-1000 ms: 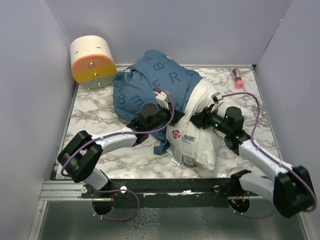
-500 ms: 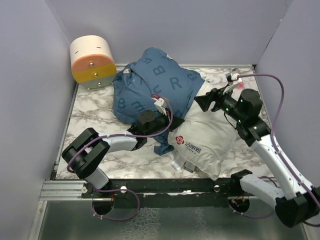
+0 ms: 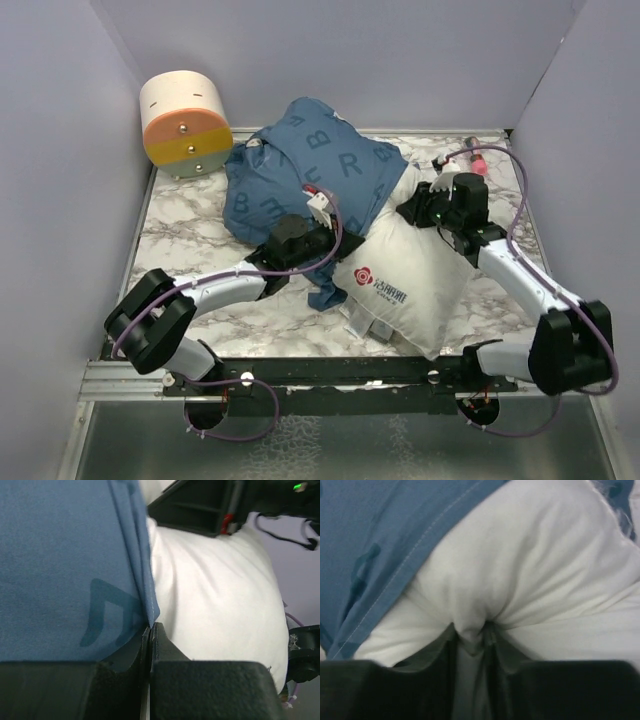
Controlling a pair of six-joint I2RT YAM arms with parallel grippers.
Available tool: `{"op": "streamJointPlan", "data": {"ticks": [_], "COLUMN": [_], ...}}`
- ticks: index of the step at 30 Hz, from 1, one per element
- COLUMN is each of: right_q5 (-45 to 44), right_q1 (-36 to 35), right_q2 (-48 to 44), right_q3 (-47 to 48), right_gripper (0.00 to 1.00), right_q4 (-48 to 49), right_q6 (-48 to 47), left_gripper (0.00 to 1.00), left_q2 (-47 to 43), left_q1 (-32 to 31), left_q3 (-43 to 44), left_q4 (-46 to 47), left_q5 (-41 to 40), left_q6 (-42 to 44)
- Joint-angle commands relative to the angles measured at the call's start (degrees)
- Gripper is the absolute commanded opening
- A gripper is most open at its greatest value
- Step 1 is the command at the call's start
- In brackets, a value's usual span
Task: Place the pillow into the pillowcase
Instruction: Stuff the pillow into the pillowcase.
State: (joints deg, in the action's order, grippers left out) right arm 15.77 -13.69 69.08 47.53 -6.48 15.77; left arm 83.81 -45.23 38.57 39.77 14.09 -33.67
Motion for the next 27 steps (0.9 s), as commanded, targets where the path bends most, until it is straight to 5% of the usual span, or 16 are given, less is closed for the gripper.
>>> {"op": "streamJointPlan", "data": {"ticks": [1, 3, 7, 13, 17, 22, 27], "right_q5": [10.98, 13.82, 13.82, 13.48, 12.44, 9.56, 17.23], "right_q1": [-1.1, -1.39, -1.69, -1.69, -1.6, -1.6, -1.69], "right_q2": [10.67, 13.55, 18.57, 23.63, 12.67, -8.29, -19.9], "right_q3": [-4.97, -4.62, -0.19, 7.11, 3.03, -1.32, -4.73], "right_gripper": [0.11, 0.03, 0.01, 0.05, 0.37, 0.72, 0.83], "right_q4": [9.02, 14.86, 25.8, 24.88, 19.69, 9.79, 1.92], "right_q6": [2.75, 5.6, 12.09, 9.93, 4.35, 1.45, -1.01], "left_gripper": [0.0, 0.0, 0.0, 0.0, 0.08, 0.47, 0.63], "left_q2": [-2.04, -1.87, 1.27, 8.26, 10.21, 2.75, -11.41], "left_q1": [-1.82, -1.81, -1.86, 0.32, 4.15, 4.97, 4.99], "left_q3": [6.55, 10.84, 19.29, 25.11, 25.27, 22.44, 13.15], "left_q4": [-17.07, -19.94, -24.61, -25.3, -24.22, -29.64, -33.97], "left_q5": [8.25, 10.44, 15.53, 16.27, 14.63, 5.42, 1.11], "left_q6": [6.71, 8.55, 10.56, 8.77, 5.43, 7.06, 6.27]}}
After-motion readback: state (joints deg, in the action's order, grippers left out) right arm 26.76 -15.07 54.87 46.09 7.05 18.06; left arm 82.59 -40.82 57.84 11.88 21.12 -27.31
